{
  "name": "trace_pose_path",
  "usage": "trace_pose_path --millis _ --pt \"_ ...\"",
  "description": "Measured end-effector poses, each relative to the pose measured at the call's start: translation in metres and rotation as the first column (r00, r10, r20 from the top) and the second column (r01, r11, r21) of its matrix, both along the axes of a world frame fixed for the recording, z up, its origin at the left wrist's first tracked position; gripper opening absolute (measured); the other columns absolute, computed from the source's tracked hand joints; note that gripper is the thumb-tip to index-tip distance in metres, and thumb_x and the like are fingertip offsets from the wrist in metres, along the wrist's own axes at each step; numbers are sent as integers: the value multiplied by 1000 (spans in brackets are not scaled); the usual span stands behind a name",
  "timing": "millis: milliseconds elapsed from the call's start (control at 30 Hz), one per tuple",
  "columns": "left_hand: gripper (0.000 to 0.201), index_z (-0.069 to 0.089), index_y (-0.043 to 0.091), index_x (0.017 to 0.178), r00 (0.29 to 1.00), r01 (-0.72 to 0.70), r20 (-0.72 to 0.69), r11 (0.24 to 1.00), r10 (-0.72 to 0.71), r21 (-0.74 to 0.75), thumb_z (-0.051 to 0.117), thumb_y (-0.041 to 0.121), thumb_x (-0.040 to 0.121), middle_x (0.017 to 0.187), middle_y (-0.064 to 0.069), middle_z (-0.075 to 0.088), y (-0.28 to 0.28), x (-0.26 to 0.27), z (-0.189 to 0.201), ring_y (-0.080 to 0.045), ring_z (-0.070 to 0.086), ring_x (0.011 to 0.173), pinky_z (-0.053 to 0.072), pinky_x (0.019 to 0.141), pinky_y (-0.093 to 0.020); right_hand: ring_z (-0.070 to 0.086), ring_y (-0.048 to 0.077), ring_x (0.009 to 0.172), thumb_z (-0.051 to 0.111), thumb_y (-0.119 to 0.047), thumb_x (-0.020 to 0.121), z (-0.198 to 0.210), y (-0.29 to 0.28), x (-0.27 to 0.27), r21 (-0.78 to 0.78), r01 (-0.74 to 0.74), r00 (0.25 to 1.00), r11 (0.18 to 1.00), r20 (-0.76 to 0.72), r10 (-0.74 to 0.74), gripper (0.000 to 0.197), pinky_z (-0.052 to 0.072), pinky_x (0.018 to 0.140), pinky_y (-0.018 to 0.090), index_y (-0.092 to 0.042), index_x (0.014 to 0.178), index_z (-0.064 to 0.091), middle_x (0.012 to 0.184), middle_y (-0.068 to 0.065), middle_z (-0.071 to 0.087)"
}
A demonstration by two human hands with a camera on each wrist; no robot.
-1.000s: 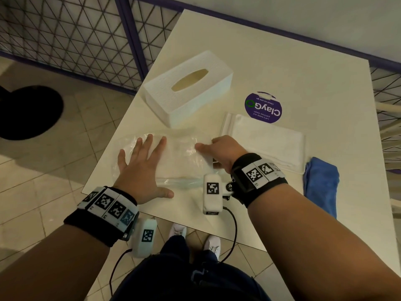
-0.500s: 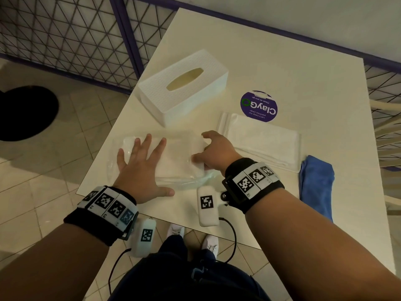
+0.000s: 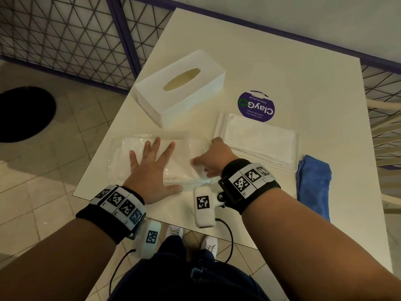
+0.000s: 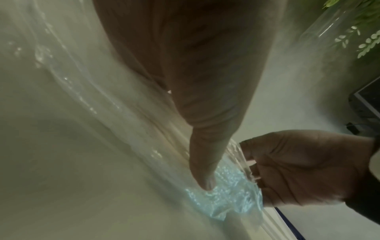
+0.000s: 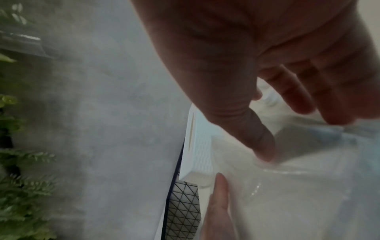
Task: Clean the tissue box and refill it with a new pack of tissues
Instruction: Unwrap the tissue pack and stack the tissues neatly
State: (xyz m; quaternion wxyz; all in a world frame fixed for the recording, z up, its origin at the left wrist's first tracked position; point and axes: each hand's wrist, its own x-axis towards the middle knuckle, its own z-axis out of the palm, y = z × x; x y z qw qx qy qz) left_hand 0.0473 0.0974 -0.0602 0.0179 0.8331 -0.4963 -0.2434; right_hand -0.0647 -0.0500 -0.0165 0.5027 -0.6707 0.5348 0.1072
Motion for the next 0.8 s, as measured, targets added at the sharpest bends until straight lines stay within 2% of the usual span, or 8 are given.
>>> trace_pose_path --millis 100,200,333,433,500,600,733,800 --pt "114 -18 39 146 1000 -5 6 1000 5 -3 60 72 69 156 -3 -26 0 0 -2 -25 -25 143 -15 110 -57 71 32 85 74 -17 75 -2 2 -2 30 16 999 999 31 -17 82 60 75 48 -3 138 24 77 6 58" --pt "116 -19 39 145 1000 -12 14 1000 12 0 61 71 68 156 -3 -26 0 0 -4 -25 -25 143 -15 110 -57 67 23 76 74 -14 73 -5 2 -3 20 86 992 996 92 -87 80 60 75 44 -7 137 27 78 0 53" --pt "115 -18 39 146 1000 -20 15 1000 20 -24 60 72 68 156 -4 -25 0 0 -5 -26 -24 143 -13 111 -58 68 28 80 76 -16 72 -3 2 -3 128 159 975 979 138 -176 37 60 73 40 3 98 58 86 12 65" --pt "116 -18 39 146 999 -32 12 998 33 -62 61 71 67 157 -3 -24 1 -2 -4 -26 -23 143 -13 111 -58 68 29 90 72 -25 78 -5 8 -4 288 149 977 946 102 -185 34 57 83 42 0 99 64 103 16 70" --pt "119 -18 40 145 999 -45 11 996 46 -78 64 70 65 156 -3 -24 2 -2 -4 -25 -23 143 -14 111 -57 68 30 92 70 -30 79 -7 10 -3 231 116 984 966 108 -144 38 59 79 41 -1 102 63 104 15 69" --pt "120 -22 41 144 999 -27 42 998 29 -58 63 72 65 156 -4 -25 5 0 -5 -23 -24 143 -15 110 -57 64 30 85 64 -28 82 -5 5 -2 97 187 960 978 195 -203 34 54 60 32 -1 102 59 96 13 64" --pt "118 -22 39 144 998 -39 54 999 41 -38 59 74 66 156 -4 -25 9 3 -4 -22 -23 144 -15 110 -57 58 30 87 57 -24 82 1 -6 -9 24 362 905 932 232 -357 16 51 77 39 -9 80 54 83 5 55" --pt "118 -21 38 145 997 -45 57 998 47 -36 59 75 66 156 -5 -24 10 2 -5 -22 -22 144 -15 111 -57 57 32 95 54 -32 79 2 -10 -13 18 356 916 934 193 -352 27 47 84 39 -8 91 58 91 5 56"
